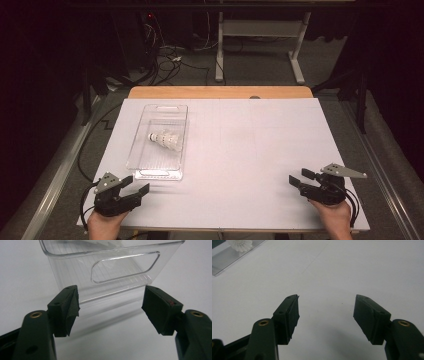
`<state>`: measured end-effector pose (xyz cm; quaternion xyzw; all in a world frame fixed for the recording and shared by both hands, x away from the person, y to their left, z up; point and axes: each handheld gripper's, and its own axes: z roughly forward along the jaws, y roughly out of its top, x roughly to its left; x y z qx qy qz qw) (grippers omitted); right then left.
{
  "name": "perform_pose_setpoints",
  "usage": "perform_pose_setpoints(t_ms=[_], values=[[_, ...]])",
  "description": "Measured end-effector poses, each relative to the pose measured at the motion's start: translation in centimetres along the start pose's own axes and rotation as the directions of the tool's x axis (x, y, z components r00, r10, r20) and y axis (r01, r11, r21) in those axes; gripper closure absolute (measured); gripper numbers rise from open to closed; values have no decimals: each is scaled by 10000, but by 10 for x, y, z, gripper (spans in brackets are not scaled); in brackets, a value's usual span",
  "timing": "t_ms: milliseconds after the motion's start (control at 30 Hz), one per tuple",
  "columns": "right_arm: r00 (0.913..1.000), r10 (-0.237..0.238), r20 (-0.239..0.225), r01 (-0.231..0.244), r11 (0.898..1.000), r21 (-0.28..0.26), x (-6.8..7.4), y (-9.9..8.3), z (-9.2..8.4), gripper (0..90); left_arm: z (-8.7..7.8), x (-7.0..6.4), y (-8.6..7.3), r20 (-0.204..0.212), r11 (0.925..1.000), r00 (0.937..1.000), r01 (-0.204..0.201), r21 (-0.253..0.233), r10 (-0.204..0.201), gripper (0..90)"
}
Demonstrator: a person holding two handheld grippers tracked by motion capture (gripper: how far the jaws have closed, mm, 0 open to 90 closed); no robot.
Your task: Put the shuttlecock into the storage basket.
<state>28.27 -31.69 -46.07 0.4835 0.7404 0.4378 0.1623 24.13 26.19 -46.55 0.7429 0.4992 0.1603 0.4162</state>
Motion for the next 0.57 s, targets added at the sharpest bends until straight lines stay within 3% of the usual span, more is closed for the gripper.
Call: perform_pose_setpoints(t_ms=[567], values=[[10000, -42, -15, 42, 10000, -28, -1, 0, 0, 374, 1, 0, 0, 35, 10000, 10000, -21, 24, 21, 306]])
